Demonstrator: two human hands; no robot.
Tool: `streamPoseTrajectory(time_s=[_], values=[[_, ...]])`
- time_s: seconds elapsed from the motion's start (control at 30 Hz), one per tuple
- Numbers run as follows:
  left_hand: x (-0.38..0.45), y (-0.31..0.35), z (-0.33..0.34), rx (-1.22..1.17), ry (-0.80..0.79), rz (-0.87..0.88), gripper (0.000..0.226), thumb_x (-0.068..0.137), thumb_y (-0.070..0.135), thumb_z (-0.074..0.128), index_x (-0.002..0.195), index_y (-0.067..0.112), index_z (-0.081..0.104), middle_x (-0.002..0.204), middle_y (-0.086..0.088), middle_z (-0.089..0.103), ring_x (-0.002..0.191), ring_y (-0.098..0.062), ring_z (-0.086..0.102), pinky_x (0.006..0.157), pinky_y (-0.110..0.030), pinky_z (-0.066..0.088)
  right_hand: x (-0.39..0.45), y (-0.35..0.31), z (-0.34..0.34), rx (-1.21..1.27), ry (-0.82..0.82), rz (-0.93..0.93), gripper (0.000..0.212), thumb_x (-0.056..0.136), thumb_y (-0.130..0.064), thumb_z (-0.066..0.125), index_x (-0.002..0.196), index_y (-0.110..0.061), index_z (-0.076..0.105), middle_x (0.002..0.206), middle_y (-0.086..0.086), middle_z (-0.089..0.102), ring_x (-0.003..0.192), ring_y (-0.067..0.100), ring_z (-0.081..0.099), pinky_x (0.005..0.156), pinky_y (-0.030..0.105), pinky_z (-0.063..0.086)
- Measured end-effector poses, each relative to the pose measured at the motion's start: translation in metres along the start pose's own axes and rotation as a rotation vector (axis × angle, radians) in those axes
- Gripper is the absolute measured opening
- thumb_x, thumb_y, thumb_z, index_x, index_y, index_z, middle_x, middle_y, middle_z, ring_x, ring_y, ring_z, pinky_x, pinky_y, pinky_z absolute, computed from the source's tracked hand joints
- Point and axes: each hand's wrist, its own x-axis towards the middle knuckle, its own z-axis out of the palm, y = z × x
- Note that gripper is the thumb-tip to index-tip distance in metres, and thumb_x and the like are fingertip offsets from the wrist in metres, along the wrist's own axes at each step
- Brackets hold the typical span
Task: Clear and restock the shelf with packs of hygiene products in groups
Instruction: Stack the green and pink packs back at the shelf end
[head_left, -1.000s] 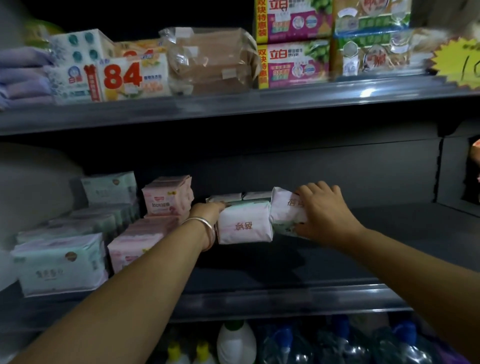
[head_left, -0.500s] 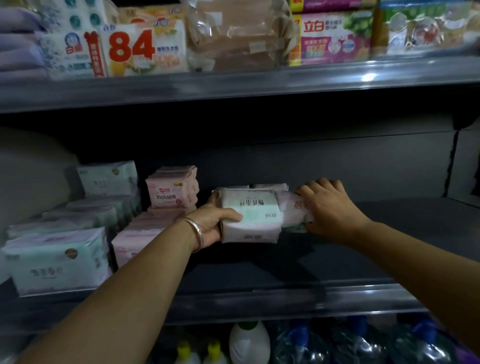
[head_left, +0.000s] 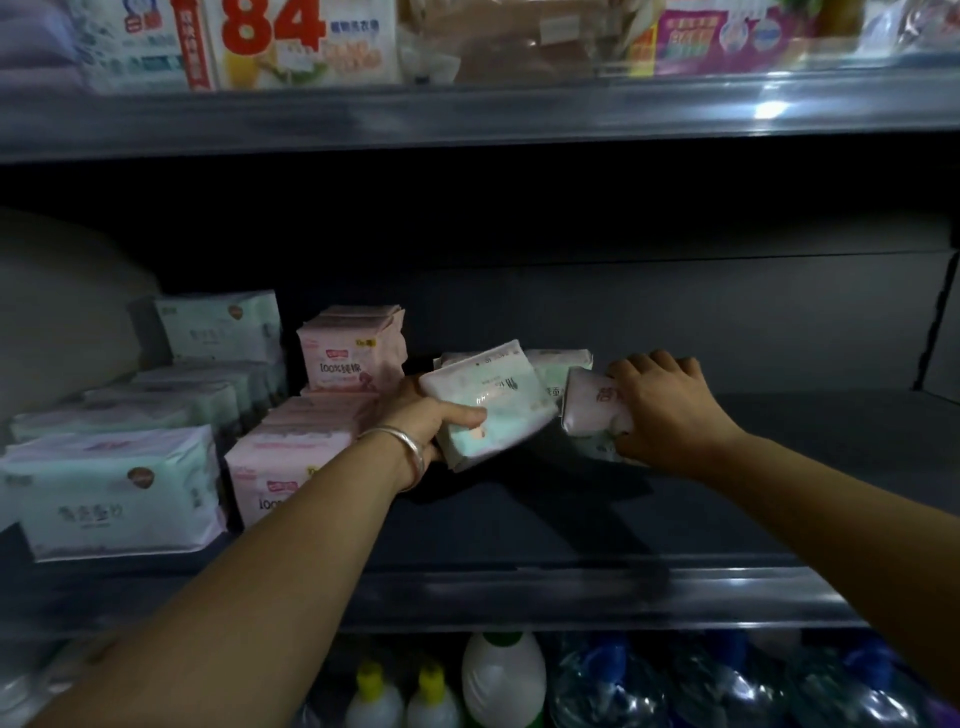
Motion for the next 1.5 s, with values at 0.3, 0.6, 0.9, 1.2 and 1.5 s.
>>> streamPoseTrajectory(time_s=[0.3, 0.6, 0.9, 1.2, 1.5], values=[[-0.010, -0.004, 0.012, -0.194, 0.069, -0.112, 0.014, 0.086, 0.017, 0.065, 0.093, 0.011, 0.055, 0.105, -0.018, 0.063, 0.103, -0.036, 0.061, 0.090, -0.060, 0.048, 0.001, -0.016, -0.003, 0.163, -0.022, 0.101, 0.065, 0.080, -0.038, 0.066, 0.132, -0.010, 0.039, 0.131, 0.007, 0.048, 0.122, 0.028, 0.042, 0.100, 0.040, 0.032], [-0.005, -0.004, 0.003, 0.155, -0.236, -0.132, 0.068, 0.077, -0.007, 0.067, 0.120, 0.034, 0.035, 0.116, -0.009, 0.061, 0.108, -0.033, 0.059, 0.080, -0.058, 0.051, 0.003, -0.007, -0.005, 0.095, 0.064, 0.087, 0.066, 0.080, -0.036, 0.064, 0.135, -0.013, 0.037, 0.135, 0.007, 0.046, 0.124, 0.029, 0.039, 0.101, 0.038, 0.029], [0.006, -0.003, 0.012, -0.046, -0.012, -0.086, 0.061, 0.072, 0.014, 0.078, 0.127, 0.015, 0.050, 0.110, -0.015, 0.066, 0.096, -0.030, 0.066, 0.066, -0.054, 0.056, 0.001, -0.003, -0.001, 0.106, 0.061, 0.134, 0.063, 0.083, -0.036, 0.062, 0.135, -0.012, 0.036, 0.134, 0.007, 0.046, 0.122, 0.028, 0.040, 0.100, 0.040, 0.030], [0.002, -0.022, -0.001, 0.114, -0.046, -0.063, 0.056, 0.074, 0.001, 0.074, 0.124, 0.003, 0.049, 0.118, -0.016, 0.064, 0.104, -0.027, 0.063, 0.085, -0.035, 0.055, 0.000, -0.008, 0.004, 0.126, -0.001, 0.115, 0.066, 0.083, -0.038, 0.063, 0.137, -0.013, 0.035, 0.134, 0.006, 0.045, 0.123, 0.027, 0.040, 0.102, 0.040, 0.029], [0.027, -0.036, -0.016, 0.396, 0.041, 0.008, 0.073, 0.062, -0.005, 0.082, 0.126, 0.005, 0.047, 0.110, -0.011, 0.066, 0.096, -0.025, 0.065, 0.074, -0.034, 0.059, 0.005, -0.015, 0.013, 0.094, -0.016, -0.006, 0.063, 0.082, -0.037, 0.063, 0.134, -0.016, 0.036, 0.133, 0.003, 0.046, 0.122, 0.024, 0.041, 0.101, 0.037, 0.030]])
